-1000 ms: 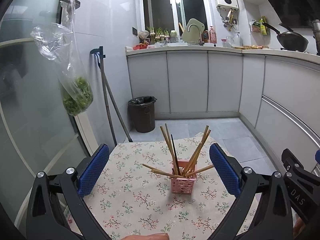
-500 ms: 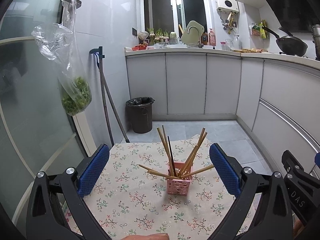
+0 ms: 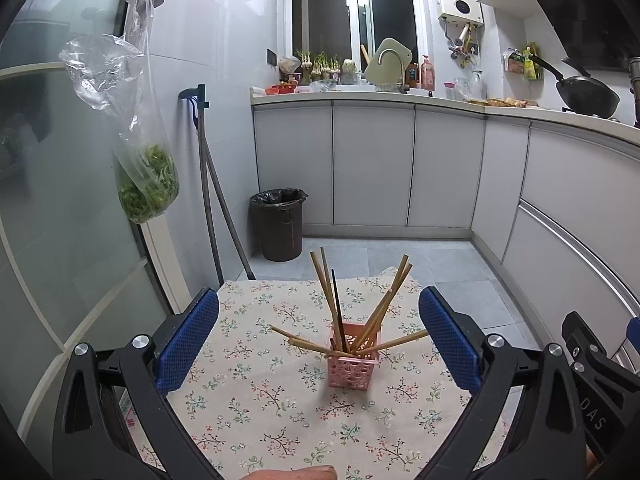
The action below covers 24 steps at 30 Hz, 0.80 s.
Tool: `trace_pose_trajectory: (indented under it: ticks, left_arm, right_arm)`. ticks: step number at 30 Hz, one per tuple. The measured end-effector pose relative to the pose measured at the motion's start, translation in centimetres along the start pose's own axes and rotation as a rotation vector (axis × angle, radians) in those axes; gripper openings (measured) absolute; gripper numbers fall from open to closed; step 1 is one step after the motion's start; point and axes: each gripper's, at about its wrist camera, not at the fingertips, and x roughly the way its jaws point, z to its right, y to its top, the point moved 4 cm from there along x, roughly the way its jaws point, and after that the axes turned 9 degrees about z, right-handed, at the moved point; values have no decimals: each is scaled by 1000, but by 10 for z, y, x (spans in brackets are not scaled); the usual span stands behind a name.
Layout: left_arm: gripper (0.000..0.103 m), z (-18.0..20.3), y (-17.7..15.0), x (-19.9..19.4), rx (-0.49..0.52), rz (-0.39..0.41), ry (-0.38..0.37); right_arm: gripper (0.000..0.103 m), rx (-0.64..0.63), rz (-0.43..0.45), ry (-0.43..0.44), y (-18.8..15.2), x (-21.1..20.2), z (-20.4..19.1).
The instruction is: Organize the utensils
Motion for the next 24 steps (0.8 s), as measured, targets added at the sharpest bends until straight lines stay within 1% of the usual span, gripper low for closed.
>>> trace_pose_trajectory:
  ticks: [16, 24]
  left_arm:
    - [96, -1, 1, 2, -10, -1, -3]
    - [96, 4, -1, 0, 11, -1, -9]
  right_arm:
    - [96, 3, -6, 9, -1, 0, -1]
    - [96, 15, -3, 4, 1, 1, 1]
